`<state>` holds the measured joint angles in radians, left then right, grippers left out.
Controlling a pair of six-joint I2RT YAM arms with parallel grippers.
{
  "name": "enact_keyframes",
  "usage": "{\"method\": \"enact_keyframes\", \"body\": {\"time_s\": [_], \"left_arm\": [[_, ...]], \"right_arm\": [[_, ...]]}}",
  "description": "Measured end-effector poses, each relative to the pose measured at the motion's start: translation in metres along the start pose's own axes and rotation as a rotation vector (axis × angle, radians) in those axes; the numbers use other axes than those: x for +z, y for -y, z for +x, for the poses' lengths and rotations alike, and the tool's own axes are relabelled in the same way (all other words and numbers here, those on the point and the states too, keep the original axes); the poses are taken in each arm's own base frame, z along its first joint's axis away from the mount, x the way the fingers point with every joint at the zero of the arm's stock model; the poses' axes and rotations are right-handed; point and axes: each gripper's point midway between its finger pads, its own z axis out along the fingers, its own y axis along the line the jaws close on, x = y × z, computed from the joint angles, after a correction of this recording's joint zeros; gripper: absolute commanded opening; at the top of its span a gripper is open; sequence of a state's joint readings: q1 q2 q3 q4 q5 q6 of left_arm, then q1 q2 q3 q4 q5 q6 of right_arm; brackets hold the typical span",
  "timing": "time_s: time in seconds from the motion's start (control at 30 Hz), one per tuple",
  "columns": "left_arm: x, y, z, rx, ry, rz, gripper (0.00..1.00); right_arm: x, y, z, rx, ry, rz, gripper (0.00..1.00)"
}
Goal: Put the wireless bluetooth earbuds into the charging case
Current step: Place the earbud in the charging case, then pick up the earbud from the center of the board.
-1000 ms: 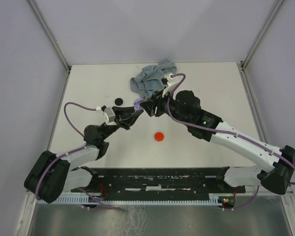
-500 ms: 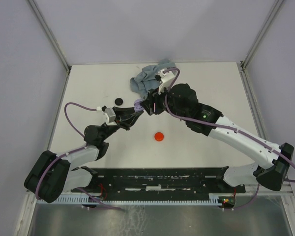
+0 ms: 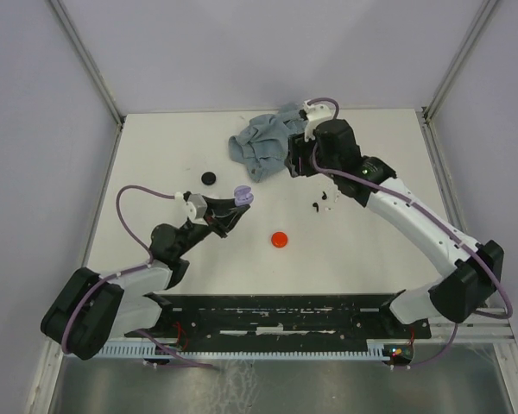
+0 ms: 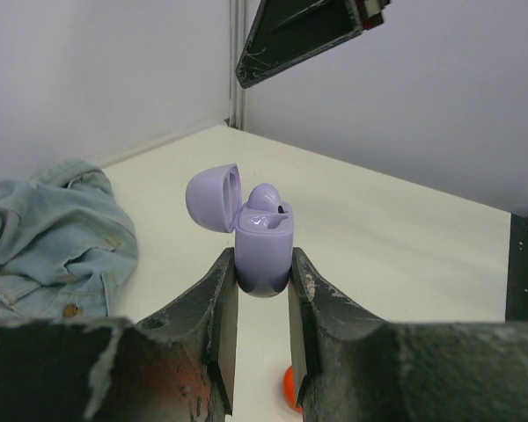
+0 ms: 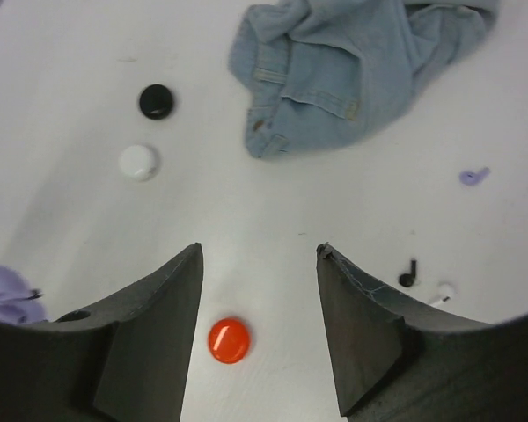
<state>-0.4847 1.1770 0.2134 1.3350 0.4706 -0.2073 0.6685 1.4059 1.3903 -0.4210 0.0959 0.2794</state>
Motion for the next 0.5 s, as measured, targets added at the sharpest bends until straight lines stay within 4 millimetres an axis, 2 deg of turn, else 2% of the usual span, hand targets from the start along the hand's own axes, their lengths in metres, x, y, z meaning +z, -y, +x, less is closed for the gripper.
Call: {"method": "enact_keyframes", "body": {"time_s": [0.13,0.23,0.5], "left_arm": [[-0.004,-0.002,0.005,-0.007,-0.023,-0.022,0.03],[-0.007,-0.002,0.005,0.002,-0.04,-0.028,0.03],[-0.011,-0.002,0.018,-0.025,-0.097,-0.039,0.03]], "right_arm": [[0.027,0.055,0.017,0.002,-0.067,0.121,0.64],[0.056,0.105,0.044,-0.009,-0.154,0.207,0.66],[0.114,0.188,0.098,-0.035,-0.308,0.186,0.62]]}}
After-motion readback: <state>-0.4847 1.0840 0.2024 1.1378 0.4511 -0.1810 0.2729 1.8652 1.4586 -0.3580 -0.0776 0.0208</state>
